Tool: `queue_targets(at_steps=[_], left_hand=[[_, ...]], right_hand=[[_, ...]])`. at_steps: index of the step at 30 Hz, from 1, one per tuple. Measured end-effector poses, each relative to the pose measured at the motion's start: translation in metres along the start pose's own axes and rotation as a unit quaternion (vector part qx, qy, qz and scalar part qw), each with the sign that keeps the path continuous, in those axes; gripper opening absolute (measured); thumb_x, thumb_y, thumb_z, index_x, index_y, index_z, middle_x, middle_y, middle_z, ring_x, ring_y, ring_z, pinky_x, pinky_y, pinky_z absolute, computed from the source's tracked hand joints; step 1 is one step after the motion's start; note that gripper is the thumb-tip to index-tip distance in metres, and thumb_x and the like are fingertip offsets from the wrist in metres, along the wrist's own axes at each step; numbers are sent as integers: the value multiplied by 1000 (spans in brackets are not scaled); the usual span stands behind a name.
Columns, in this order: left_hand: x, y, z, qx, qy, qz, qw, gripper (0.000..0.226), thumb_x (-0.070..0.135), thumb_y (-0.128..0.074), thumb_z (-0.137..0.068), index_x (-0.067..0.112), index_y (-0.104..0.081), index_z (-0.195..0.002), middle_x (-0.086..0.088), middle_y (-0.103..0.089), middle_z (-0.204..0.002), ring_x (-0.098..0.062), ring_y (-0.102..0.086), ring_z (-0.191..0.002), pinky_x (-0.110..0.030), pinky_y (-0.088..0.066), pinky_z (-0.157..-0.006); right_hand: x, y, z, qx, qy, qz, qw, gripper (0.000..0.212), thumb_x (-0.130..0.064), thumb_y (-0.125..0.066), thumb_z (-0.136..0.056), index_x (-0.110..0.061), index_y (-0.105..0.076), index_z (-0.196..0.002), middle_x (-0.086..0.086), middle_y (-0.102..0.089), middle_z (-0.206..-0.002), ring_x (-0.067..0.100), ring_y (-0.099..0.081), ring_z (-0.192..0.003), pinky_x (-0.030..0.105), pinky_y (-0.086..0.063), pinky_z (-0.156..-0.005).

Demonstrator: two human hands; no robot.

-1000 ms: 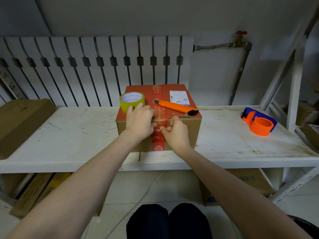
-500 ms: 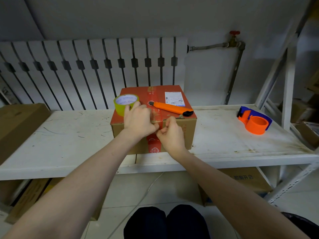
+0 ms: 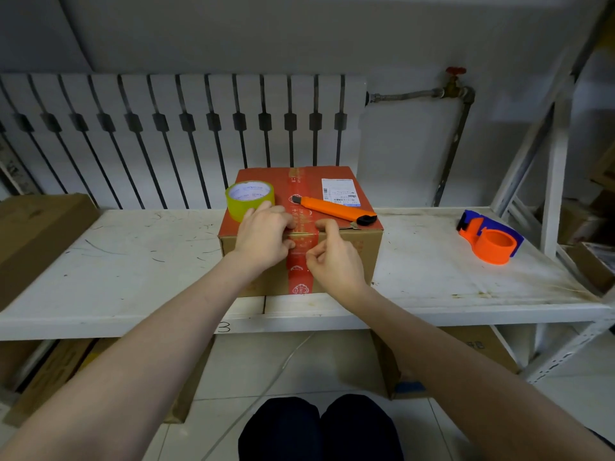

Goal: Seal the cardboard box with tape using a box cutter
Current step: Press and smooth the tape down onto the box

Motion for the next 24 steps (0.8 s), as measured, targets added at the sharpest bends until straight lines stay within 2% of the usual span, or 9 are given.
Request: queue_targets(at_steps=[4, 6, 8, 11, 13, 16, 19, 24], left_hand=[[-2, 1, -2, -10, 4, 4, 1000, 37, 34, -73, -76, 19, -67, -109, 2, -65, -107, -22, -48, -107, -38, -38, -90], [-2, 1, -2, -13, 6, 7, 1000, 38, 33, -74, -76, 19, -66, -110, 1, -64, -109, -22, -48, -108, -38, -38, -91], [-1, 1, -3, -15, 8, 11, 1000, 38, 32, -74, -76, 18, -66, -111, 1, -64, -110, -22, -48, -109, -38, -39, -91], [-2, 1, -4, -19, 7, 15, 1000, 38, 31, -75, -75, 19, -66, -110, 1, -64, -110, -22, -48, -109, -37, -38, -91], [-2, 0, -5, -22, 3, 5, 1000, 36, 30, -74, -75, 18, -67, -108, 0, -64, -109, -23, -48, -108, -37, -39, -90], [-2, 0, -4, -19, -4, 5, 1000, 33, 29, -73, -76, 16, -67, -106, -1, -64, -106, -23, -49, -106, -38, -40, -88], [-3, -3, -1, -10, -7, 14, 1000, 34, 30, -71, -77, 19, -64, -108, 0, -63, -105, -23, -49, -104, -38, -40, -86], [-2, -9, 12, 51, -13, -11, 999, 32, 33, -65, -75, 20, -60, -104, 2, -61, -102, -22, -50, -105, -37, -35, -84]], right_hand=[[7, -1, -1, -21, -56, -45, 997, 44, -15, -64, -85, -18, -39, -121, -4, -67, -79, 11, -66, -73, 35, -57, -73], [11, 3, -1, -31, -98, -62, 993, 42, -19, -63, -86, -16, -41, -120, -1, -68, -88, 13, -66, -77, 33, -56, -71], [9, 12, -1, -37, -108, -11, 993, 33, -22, -60, -87, -16, -44, -116, 0, -65, -92, 16, -65, -78, 31, -54, -65], [-14, 30, -9, 17, 6, 130, 991, 18, -23, -51, -91, -16, -48, -107, -1, -64, -86, 19, -63, -74, 30, -49, -57], [-30, 33, -19, 55, 103, 164, 980, 17, -24, -50, -90, -16, -54, -105, 1, -66, -89, 19, -62, -79, 29, -47, -57], [-33, 18, -33, 22, 194, 227, 954, 25, -34, -57, -86, -16, -64, -102, 4, -65, -96, 22, -60, -90, 33, -48, -66], [-16, 6, -36, 3, 210, 238, 948, 33, -42, -64, -81, -16, -66, -103, 5, -64, -99, 24, -58, -92, 36, -47, -74], [-6, 0, -28, 51, 219, 225, 948, 36, -38, -72, -74, -14, -63, -99, 7, -59, -95, 26, -54, -86, 38, -44, -71]])
Point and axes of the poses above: each hand's wrist, its own z-axis away from the middle knuckle, its own y-axis out of the back of the hand, x = y × z, the point moved 7 cm from there along -z, towards the middle knuckle
